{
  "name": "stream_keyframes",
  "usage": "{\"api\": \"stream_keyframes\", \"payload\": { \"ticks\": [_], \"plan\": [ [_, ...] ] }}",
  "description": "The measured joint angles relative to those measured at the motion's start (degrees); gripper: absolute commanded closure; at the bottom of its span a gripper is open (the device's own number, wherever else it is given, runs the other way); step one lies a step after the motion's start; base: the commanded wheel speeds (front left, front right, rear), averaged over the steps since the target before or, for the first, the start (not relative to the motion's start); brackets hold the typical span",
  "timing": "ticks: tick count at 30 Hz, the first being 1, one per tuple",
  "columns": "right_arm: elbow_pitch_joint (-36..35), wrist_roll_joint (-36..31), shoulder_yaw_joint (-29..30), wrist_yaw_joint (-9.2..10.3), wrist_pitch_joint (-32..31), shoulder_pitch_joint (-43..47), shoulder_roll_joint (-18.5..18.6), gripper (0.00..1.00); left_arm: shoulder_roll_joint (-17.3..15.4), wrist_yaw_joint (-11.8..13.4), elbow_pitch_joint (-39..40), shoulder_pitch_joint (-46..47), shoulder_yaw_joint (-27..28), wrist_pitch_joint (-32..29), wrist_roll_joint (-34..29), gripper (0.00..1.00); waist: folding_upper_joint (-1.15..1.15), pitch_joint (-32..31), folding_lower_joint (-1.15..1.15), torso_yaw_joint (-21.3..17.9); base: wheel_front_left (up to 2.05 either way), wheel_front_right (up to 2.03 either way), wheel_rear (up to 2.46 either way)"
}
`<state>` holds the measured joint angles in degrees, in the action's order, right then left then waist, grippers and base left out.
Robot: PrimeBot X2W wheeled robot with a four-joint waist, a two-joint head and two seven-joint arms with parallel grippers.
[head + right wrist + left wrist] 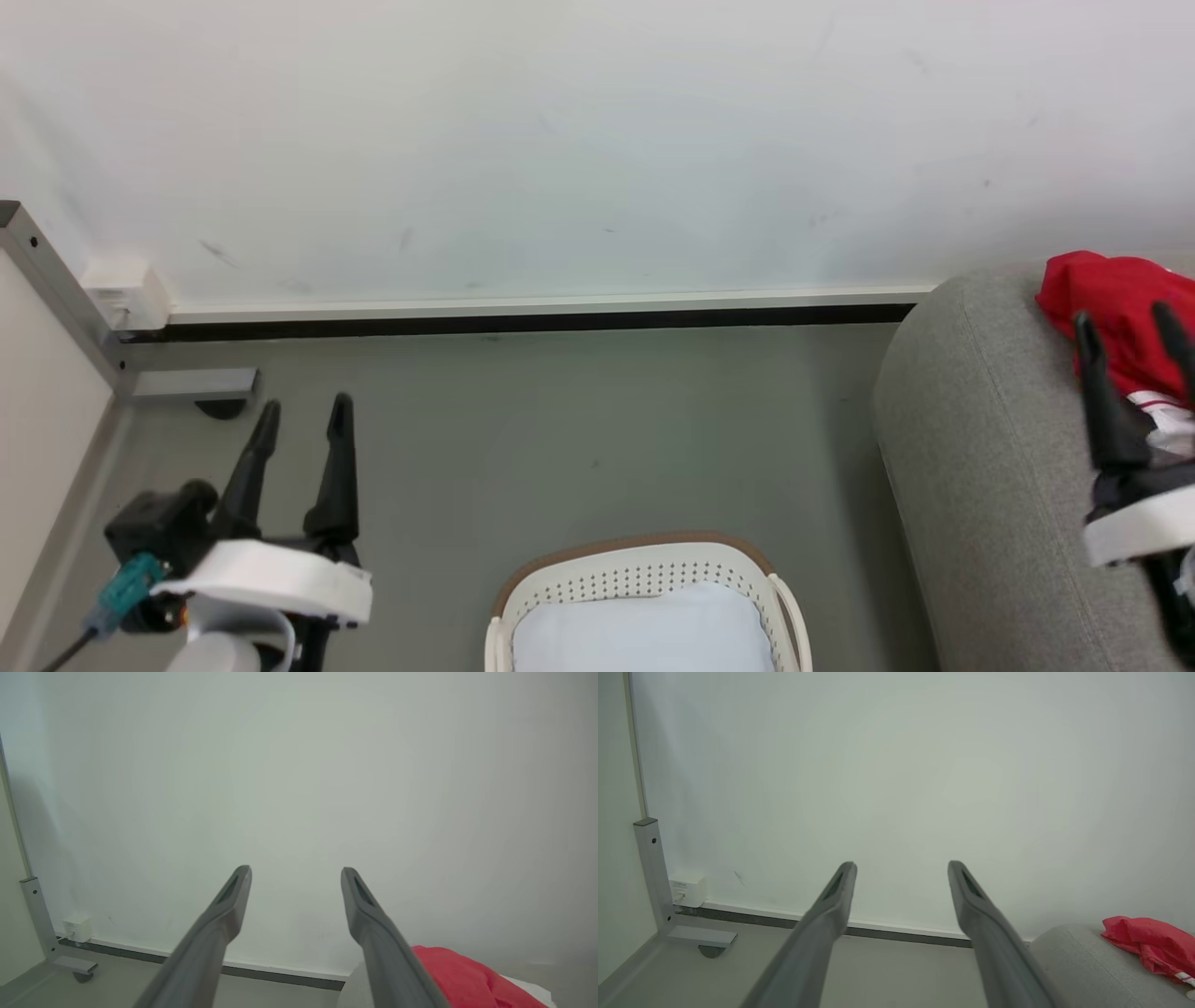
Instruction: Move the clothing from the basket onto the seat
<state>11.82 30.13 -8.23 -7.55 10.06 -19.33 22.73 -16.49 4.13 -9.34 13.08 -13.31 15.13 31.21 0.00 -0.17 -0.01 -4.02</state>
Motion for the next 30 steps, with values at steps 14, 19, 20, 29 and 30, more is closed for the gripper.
{"api": "stream_keyframes", "payload": {
  "ticks": [14, 19, 20, 29, 30],
  "plan": [
    [2.04, -10.45, 0.56, -0.01, 4.95, 12.3, -15.7, 0.0, 9.28, -4.41, -2.48, -8.09, 9.62, 0.0, -10.61, 0.0, 0.0, 0.49, 0.0, -0.07, 0.0, 0.0, 0.0],
    [1.69, -12.71, 0.88, -0.01, 4.98, 13.49, -17.61, 0.0, 11.24, -6.59, -2.99, -8.63, 12.66, 0.0, -13.65, 0.0, 0.0, 1.06, 0.01, -0.52, 0.0, 0.0, 0.0],
    [1.56, -13.0, 0.8, 0.0, 4.98, 13.5, -17.77, 0.0, 11.51, -6.84, -3.13, -8.7, 13.05, 0.0, -14.08, 0.0, 0.0, 1.13, 0.01, -0.61, 0.0, 0.0, 0.0],
    [2.38, -13.88, 0.4, 0.0, 4.98, 13.27, -18.41, 0.0, 13.11, -9.14, -4.61, -8.76, 14.89, 0.0, -16.7, 0.0, 0.0, 1.18, 0.01, -0.85, 0.0, 0.0, 0.0],
    [2.38, -13.91, 0.41, 0.0, 4.98, 13.26, -18.55, 0.0, 13.18, -9.22, -4.78, -8.76, 15.04, 0.0, -16.93, 0.0, 0.0, 1.15, 0.01, -0.82, 0.0, 0.0, 0.0]
  ]
}}
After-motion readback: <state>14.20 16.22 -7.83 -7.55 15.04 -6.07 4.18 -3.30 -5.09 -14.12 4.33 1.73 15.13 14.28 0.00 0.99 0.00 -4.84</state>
